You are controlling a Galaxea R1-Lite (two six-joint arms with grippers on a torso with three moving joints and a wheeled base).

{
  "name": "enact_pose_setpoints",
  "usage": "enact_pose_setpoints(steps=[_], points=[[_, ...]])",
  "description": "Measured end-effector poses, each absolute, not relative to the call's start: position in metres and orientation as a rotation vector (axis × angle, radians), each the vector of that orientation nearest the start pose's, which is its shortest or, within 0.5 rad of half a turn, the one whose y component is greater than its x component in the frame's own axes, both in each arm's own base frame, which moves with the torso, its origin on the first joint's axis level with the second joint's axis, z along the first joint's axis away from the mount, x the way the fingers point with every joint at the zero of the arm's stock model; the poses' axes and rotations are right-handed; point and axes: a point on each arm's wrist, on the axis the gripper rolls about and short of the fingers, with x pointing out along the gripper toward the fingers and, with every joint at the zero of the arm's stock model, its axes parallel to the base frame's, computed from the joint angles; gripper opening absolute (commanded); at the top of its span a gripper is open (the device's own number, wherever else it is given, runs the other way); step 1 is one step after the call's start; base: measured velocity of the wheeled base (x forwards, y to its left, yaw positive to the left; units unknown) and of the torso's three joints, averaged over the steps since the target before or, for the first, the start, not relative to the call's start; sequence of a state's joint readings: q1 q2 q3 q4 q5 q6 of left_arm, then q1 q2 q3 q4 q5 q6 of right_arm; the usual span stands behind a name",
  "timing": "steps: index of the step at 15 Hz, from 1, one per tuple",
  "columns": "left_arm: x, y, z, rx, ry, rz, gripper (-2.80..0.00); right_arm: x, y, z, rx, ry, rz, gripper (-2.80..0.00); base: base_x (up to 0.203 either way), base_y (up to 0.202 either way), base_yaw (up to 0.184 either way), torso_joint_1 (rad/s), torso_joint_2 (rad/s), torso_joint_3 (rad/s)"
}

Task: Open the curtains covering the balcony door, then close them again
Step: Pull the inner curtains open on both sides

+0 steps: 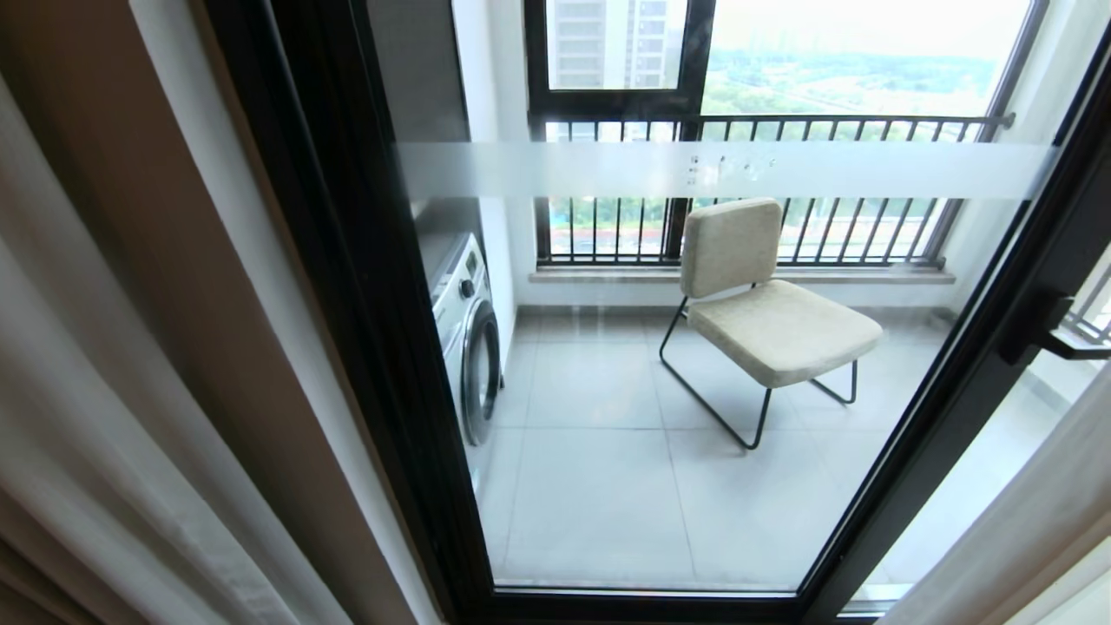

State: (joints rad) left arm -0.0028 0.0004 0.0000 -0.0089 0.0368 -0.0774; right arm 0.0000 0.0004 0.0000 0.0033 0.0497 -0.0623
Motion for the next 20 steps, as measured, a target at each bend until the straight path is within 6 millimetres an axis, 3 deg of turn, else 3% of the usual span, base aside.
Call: enact_pose_setpoints(steps=[20], points=[[-0.0228, 0.0009, 0.0763, -0.077, -0.009, 0.033, -2.8, -0.0228, 0.0011, 0.0752, -0.062, 0.002, 0.05, -2.8, 0.0, -0.192, 0.002, 0.002, 0.0, 0.002]])
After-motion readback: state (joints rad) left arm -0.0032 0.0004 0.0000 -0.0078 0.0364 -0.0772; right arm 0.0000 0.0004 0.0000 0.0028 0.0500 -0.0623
